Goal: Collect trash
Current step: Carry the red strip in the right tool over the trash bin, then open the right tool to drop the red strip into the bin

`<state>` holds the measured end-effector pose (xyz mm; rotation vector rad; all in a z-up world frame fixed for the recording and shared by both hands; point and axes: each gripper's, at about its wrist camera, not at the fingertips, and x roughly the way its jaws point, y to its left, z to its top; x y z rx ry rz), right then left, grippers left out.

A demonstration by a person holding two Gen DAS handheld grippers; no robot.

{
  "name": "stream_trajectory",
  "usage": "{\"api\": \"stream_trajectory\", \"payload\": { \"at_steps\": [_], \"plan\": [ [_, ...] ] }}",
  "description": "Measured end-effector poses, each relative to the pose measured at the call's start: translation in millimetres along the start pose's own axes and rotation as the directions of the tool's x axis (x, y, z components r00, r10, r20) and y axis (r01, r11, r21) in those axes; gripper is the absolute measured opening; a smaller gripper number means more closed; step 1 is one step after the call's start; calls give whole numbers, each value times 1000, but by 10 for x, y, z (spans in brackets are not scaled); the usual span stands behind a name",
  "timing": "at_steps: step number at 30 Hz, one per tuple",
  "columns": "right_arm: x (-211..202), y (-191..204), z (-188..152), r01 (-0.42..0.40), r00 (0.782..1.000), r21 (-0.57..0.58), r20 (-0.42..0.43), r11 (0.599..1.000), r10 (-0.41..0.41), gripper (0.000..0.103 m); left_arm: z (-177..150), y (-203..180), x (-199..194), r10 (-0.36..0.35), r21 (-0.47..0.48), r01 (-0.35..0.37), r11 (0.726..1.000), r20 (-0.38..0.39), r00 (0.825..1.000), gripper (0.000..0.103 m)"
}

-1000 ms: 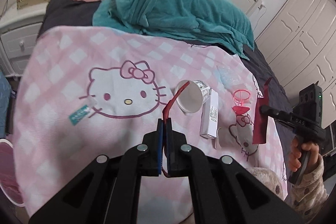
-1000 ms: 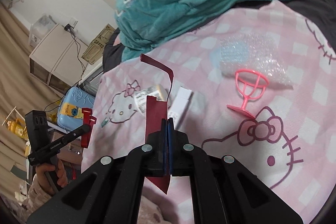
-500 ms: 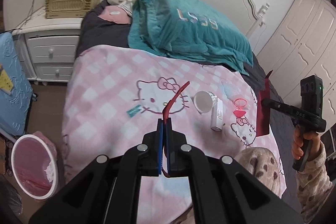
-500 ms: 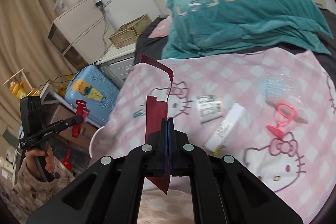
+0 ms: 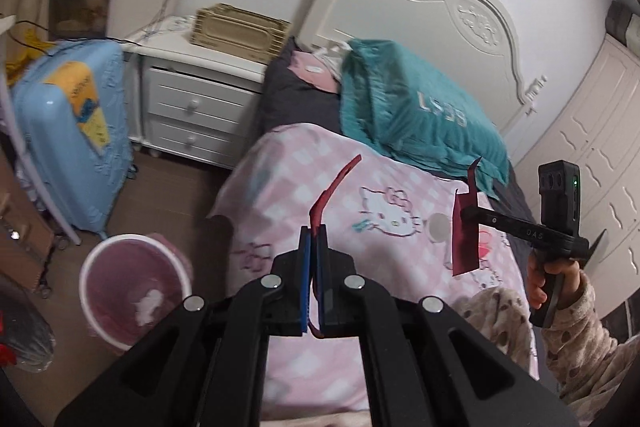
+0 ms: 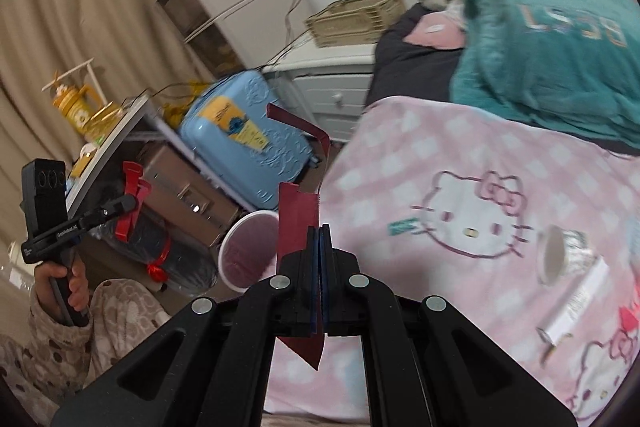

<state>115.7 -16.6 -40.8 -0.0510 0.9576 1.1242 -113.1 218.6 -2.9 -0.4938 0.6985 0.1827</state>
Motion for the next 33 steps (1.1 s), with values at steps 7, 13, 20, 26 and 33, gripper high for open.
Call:
{"api": "stream_trajectory", "payload": {
  "at_steps": [7, 13, 20, 26, 33],
  "plan": [
    [816, 735, 190, -57, 994, -101, -101, 993, 47, 1, -223, 819, -437, 93, -73, -91, 993, 23, 995, 2],
    [1767, 1344, 182, -107, 972, -168, -223, 980, 68, 1, -595, 1509, -583, 142, -171, -139, 976, 7, 990, 2],
    [3042, 1917, 0, -151, 927, -223, -370, 963, 59, 1, -923, 2068, -631, 162, -227, -162, 960, -18, 987, 2],
    [3795, 2170, -206, -160, 893, -296, -450, 942, 10, 1, -1122, 2463, -502, 180, -242, -184, 953, -39, 983, 2],
    [4397, 2156, -361, -159, 869, -360, -492, 919, -43, 4, -1297, 2773, -328, 144, -313, -149, 938, -37, 989, 2]
  ]
}}
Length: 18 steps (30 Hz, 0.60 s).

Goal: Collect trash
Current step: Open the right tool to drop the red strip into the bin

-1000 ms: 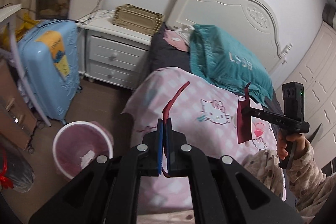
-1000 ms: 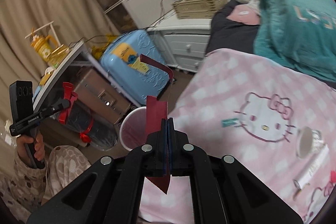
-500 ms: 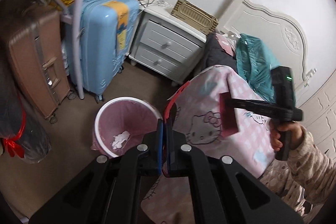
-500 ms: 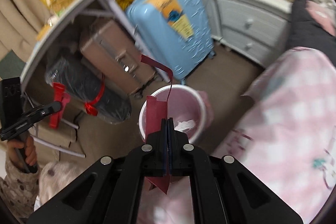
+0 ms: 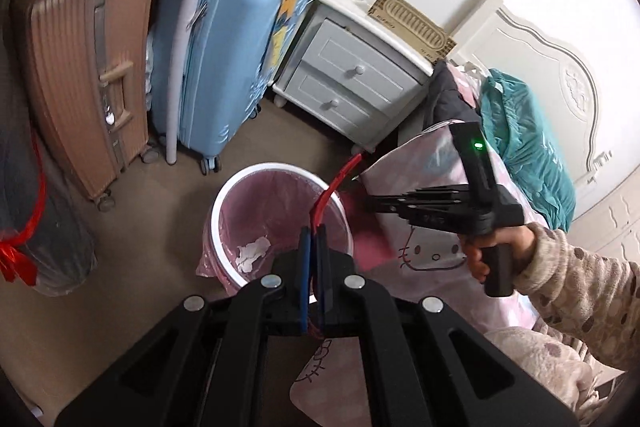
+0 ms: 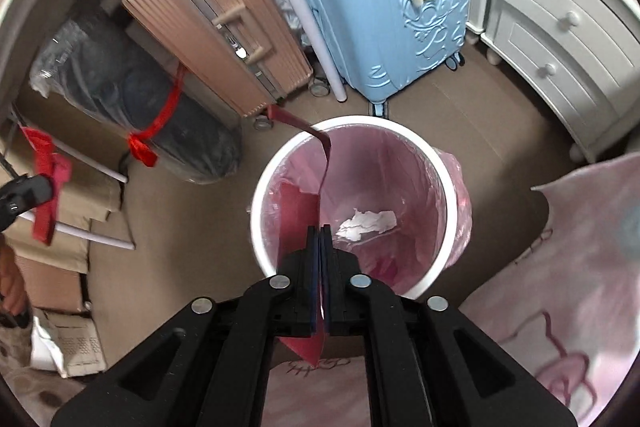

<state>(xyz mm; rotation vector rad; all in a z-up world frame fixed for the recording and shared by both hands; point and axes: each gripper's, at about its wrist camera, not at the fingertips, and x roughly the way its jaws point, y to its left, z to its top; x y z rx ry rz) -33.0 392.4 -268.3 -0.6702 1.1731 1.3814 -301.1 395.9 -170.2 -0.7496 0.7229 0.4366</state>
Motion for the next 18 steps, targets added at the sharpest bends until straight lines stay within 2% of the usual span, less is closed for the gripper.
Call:
{"api": "stream_trajectory", "payload": {
  "at_steps": [1, 2, 3, 4, 5, 6, 8, 10, 14, 18],
  "plan": [
    [88, -14, 29, 10, 1000, -2, -12, 1000, -10, 7, -13, 2, 14, 1, -3, -1, 1000, -3, 1000, 2],
    [179, -29, 55, 22, 999, 1, -26, 1000, -22, 24, -21, 1, 28, 1, -3, -1, 1000, -6, 1000, 2],
    [206, -42, 63, 33, 999, 2, -30, 999, -33, 36, -21, 0, 42, -1, -1, 0, 1000, -9, 1000, 2],
    [219, -48, 72, 55, 998, -2, -26, 998, -55, 55, -18, 3, 54, -1, 0, 1, 1000, -11, 1000, 2],
    [203, -50, 74, 77, 997, -6, -15, 997, -77, 66, -14, -1, 73, -1, 1, 1, 1000, -15, 1000, 2],
    [165, -53, 73, 104, 995, -10, 0, 995, -104, 70, -5, -9, 105, -2, 5, 2, 1000, -22, 1000, 2],
    [60, -53, 58, 142, 990, -16, 19, 990, -142, 93, 11, -20, 165, -4, 14, 4, 1000, -32, 999, 2],
    [-130, -48, 18, 168, 985, -38, 43, 985, -166, 96, 37, -63, 234, -7, 29, 9, 1000, -41, 999, 2],
    [-606, -38, -98, 159, 980, -86, 133, 984, -147, 96, 105, -176, 478, -17, 81, 23, 996, -74, 997, 2],
    [-1149, -93, -259, 142, 969, -76, 214, 987, -123, 96, 144, -284, 763, -24, 127, 38, 991, -109, 994, 2]
  ]
}}
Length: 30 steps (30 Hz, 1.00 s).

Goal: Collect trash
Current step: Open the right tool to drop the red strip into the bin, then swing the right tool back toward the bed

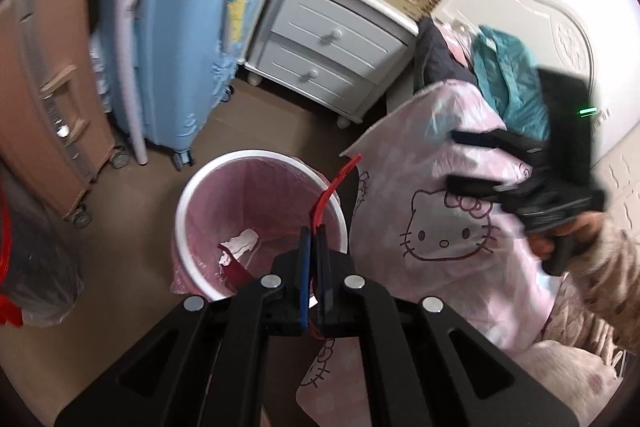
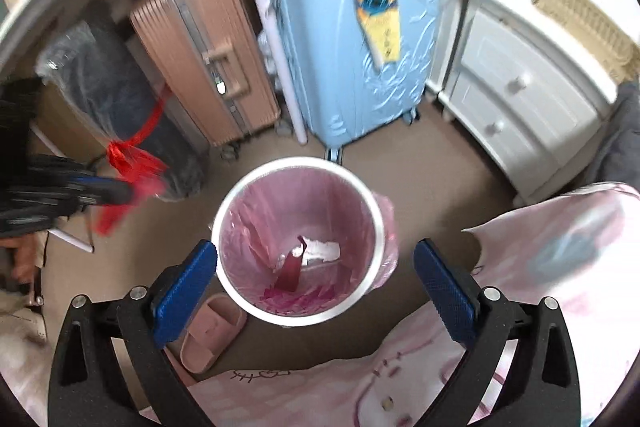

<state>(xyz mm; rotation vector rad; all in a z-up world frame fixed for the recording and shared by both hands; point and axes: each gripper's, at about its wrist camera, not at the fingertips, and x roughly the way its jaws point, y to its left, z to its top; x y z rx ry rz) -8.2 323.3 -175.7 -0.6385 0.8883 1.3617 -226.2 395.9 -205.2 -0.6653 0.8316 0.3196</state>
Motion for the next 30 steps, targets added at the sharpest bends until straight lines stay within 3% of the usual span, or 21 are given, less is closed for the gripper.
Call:
{"api": "stream_trajectory", "payload": {
  "at_steps": [9, 17, 19, 20, 21, 22, 23, 30],
  "plan": [
    [-872, -272, -285, 17, 992, 111, 121, 994, -30, 96, 144, -185, 798, 37, 131, -23, 991, -108, 993, 2],
    [-1099, -293, -486, 74, 981, 131, 170, 989, -95, 96, 124, 45, 1317, 116, 140, -91, 986, -175, 978, 3],
    [-1104, -284, -491, 85, 981, 127, 162, 988, -106, 96, 116, 152, 1386, 123, 107, -104, 989, -185, 975, 13],
    [-1112, -278, -491, 92, 981, 124, 161, 988, -112, 96, 113, 200, 1396, 124, 87, -110, 990, -180, 976, 38],
    [-1127, -274, -493, 97, 980, 121, 162, 988, -116, 96, 113, 227, 1381, 130, 76, -119, 990, -165, 978, 74],
    [-1137, -263, -497, 101, 979, 120, 163, 988, -120, 96, 116, 225, 1369, 141, 75, -131, 989, -148, 979, 90],
    [-1140, -257, -496, 102, 979, 119, 164, 988, -120, 96, 118, 229, 1324, 169, 80, -160, 984, -117, 979, 98],
    [-1197, -262, -522, 84, 977, 161, 178, 983, -113, 96, 173, 172, 1173, 187, 98, -176, 980, -124, 974, 98]
  ]
}}
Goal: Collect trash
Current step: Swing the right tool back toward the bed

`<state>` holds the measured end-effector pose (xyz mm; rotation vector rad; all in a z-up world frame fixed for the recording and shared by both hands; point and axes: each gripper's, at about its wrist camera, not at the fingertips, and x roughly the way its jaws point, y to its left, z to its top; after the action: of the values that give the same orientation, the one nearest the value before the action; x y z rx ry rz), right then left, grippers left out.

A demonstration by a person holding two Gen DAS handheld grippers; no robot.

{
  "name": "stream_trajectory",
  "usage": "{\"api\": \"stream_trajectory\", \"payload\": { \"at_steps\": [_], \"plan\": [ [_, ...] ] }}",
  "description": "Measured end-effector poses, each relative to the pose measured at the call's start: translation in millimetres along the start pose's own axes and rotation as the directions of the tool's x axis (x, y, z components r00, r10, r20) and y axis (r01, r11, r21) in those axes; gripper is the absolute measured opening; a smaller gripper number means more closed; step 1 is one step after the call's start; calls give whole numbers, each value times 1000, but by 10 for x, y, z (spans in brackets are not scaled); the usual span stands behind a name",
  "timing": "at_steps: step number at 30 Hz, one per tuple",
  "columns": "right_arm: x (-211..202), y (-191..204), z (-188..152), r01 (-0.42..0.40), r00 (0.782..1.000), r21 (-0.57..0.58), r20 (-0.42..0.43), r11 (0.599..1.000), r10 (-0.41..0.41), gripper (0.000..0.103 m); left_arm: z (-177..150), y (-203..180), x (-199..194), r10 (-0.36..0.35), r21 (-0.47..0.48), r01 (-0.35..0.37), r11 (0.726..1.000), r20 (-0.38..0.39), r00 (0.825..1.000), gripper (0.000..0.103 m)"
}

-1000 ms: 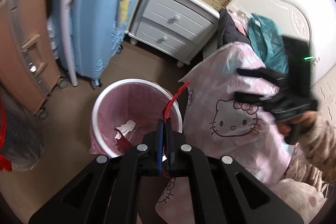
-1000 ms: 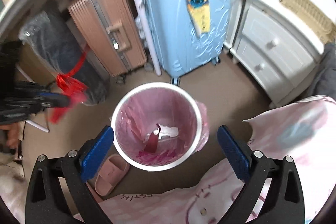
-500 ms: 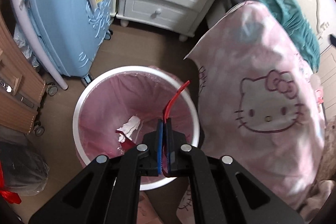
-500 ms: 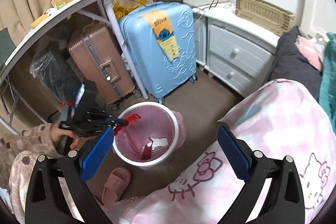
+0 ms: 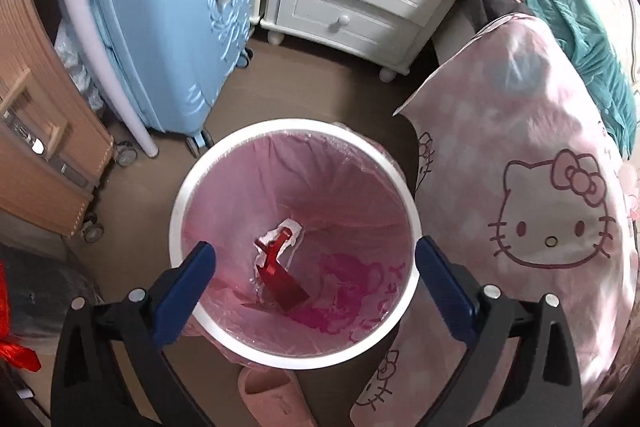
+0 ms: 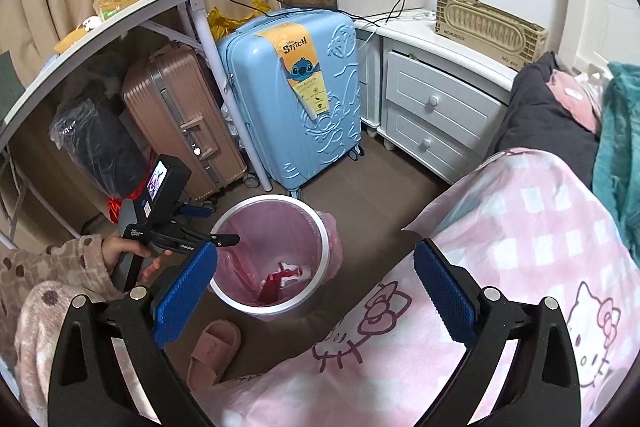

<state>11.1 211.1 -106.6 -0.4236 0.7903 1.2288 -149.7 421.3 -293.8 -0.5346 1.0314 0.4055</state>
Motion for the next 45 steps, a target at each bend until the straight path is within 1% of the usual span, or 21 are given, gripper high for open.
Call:
{"api": "stream_trajectory", "payload": {
  "at_steps": [3, 7, 9, 12, 18, 22, 24, 26, 27, 29, 30, 32, 33, 36, 39, 44, 45],
  "plan": [
    [-84, 24, -6, -4, 1000, 7, 12, 1000, 4, 96, 28, -36, -216, 8, -2, -8, 1000, 36, 999, 98],
    [-246, 35, -32, -6, 999, 22, 33, 1000, 5, 96, 73, -122, -552, 43, 1, -43, 999, 84, 996, 98],
    [-348, 30, -56, -3, 999, 36, 45, 999, 2, 96, 84, -180, -759, 40, 5, -41, 999, 118, 992, 98],
    [-528, -6, -101, -8, 998, 58, 65, 998, 4, 96, 94, -291, -1114, 53, 22, -58, 998, 174, 983, 98],
    [-902, -202, -262, -11, 995, 135, 104, 991, -3, 96, 143, -621, -1729, 35, 73, -55, 996, 244, 969, 98],
    [-1175, -379, -364, -9, 989, 185, 146, 983, -18, 96, 184, -882, -1996, 39, 100, -71, 992, 284, 958, 98],
    [-1324, -475, -409, 4, 986, 200, 162, 980, -37, 96, 232, -1056, -2090, 24, 118, -61, 991, 297, 955, 98],
    [-1472, -574, -446, 23, 984, 208, 168, 978, -59, 96, 274, -1194, -2137, 3, 138, -48, 989, 305, 952, 98],
    [-1565, -628, -471, 36, 983, 209, 171, 977, -73, 96, 316, -1334, -2163, -13, 162, -39, 986, 310, 951, 98],
    [-1740, -732, -531, 66, 979, 208, 176, 976, -103, 96, 359, -1532, -2190, -25, 200, -40, 979, 312, 950, 98],
    [-1849, -796, -574, 83, 976, 207, 180, 975, -121, 96, 399, -1716, -2193, -24, 247, -58, 967, 315, 949, 98],
    [-2066, -934, -678, 136, 967, 211, 183, 968, -176, 96, 413, -1939, -2198, -15, 294, -87, 952, 326, 945, 98],
    [-2160, -991, -732, 161, 962, 208, 184, 965, -200, 96, 442, -2110, -2198, -26, 327, -88, 941, 330, 943, 98],
    [-2423, -1175, -873, 214, 953, 199, 174, 956, -250, 96, 496, -2458, -2173, -57, 384, -76, 920, 324, 944, 98],
    [-2634, -1355, -1024, 244, 946, 212, 163, 946, -281, 96, 544, -2809, -2114, -85, 434, -63, 898, 314, 946, 98],
    [-2982, -1731, -1324, 273, 933, 286, 155, 919, -325, 96, 572, -3350, -1942, -138, 503, -19, 864, 272, 952, 98],
    [-3016, -1783, -1363, 273, 931, 300, 155, 914, -329, 96, 570, -3508, -1874, -149, 524, -7, 852, 256, 955, 98]
  ]
}}
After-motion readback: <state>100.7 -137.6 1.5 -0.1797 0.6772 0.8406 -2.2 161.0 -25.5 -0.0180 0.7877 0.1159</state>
